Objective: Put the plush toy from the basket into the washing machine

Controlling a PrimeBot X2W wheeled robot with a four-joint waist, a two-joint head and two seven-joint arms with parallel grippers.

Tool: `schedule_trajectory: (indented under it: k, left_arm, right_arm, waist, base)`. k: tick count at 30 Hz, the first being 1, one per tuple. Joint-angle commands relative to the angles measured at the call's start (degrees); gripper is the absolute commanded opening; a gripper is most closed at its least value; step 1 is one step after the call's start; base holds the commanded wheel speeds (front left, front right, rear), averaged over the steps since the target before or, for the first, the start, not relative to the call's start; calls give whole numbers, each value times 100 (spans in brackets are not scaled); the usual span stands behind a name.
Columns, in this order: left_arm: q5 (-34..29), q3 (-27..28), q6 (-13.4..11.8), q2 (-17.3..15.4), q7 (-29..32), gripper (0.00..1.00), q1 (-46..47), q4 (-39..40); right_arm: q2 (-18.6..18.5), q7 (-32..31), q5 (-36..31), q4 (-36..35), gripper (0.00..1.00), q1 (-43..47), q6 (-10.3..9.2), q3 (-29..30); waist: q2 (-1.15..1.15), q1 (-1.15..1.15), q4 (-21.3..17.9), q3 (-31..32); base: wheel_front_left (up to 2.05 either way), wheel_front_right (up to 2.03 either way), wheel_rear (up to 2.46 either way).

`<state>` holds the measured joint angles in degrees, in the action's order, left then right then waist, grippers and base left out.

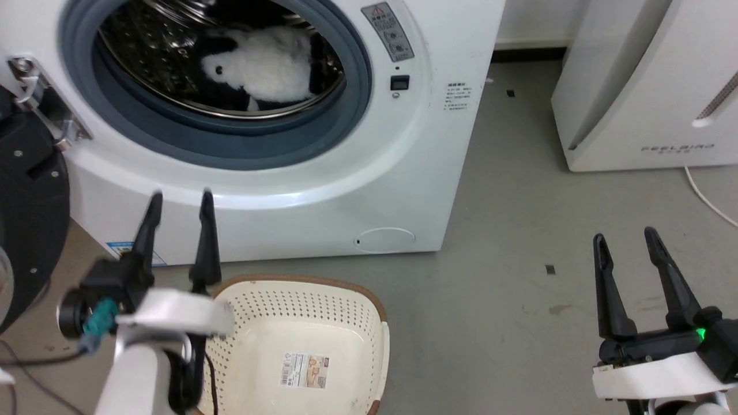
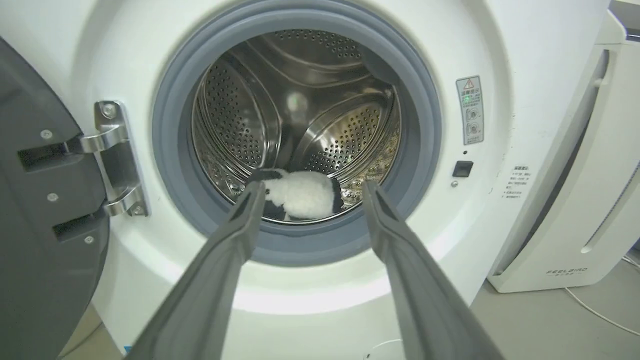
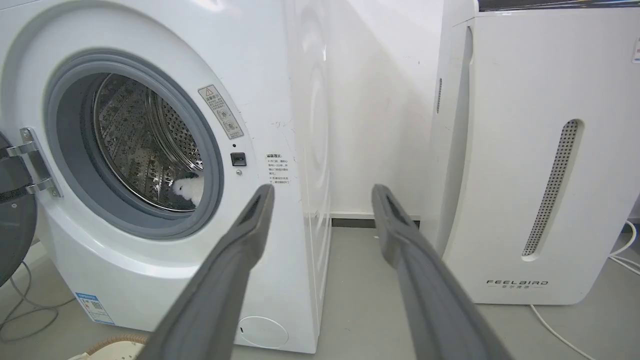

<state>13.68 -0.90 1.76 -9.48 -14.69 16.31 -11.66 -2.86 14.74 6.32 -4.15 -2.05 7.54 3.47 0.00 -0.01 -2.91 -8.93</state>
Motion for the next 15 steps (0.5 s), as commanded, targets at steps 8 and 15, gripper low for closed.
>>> schedule_trajectory:
  k: [8, 15]
  left_arm:
    - [-99, 175, -115, 343, -30, 100, -1114, 450]
    - [-302, 87, -79, 492, -30, 100, -1564, 541]
  right_arm:
    - [-1, 26, 9, 101, 100, 247, -5, -43]
    - [-1, 26, 8, 202, 100, 361, -5, -133]
  waist:
    - [0, 1, 124, 280]
    - [0, 1, 161, 381]
  base:
    - [0, 0, 0]
    - [0, 0, 0]
